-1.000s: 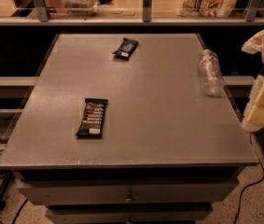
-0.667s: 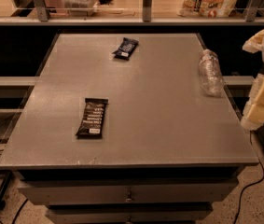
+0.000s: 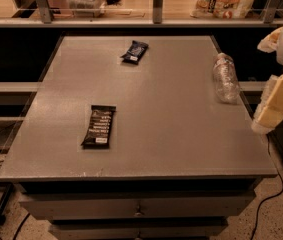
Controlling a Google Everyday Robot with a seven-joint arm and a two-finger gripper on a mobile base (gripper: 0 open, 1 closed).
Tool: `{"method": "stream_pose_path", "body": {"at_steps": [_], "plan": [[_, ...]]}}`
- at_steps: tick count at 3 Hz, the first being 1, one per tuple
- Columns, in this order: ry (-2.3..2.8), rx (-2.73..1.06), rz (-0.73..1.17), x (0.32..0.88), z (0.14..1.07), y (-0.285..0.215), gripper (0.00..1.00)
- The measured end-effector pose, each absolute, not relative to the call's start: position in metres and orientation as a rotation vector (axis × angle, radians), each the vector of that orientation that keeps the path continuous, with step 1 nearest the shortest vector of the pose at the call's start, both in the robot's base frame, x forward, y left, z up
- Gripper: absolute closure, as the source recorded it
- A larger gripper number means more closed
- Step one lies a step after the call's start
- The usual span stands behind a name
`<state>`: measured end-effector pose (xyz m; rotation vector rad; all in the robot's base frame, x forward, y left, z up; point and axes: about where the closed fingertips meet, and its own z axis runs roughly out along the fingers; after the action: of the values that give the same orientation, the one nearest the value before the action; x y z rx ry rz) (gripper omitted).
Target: Move water bottle near rxbar chocolate
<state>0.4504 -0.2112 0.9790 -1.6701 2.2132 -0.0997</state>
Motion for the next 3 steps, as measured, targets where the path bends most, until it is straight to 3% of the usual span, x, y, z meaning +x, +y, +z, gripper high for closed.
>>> {"method": "stream_pose_path", "body": {"at_steps": [3], "plan": [[2.095, -1.388, -0.085, 0.533, 0.979, -0.218, 0.00]]}}
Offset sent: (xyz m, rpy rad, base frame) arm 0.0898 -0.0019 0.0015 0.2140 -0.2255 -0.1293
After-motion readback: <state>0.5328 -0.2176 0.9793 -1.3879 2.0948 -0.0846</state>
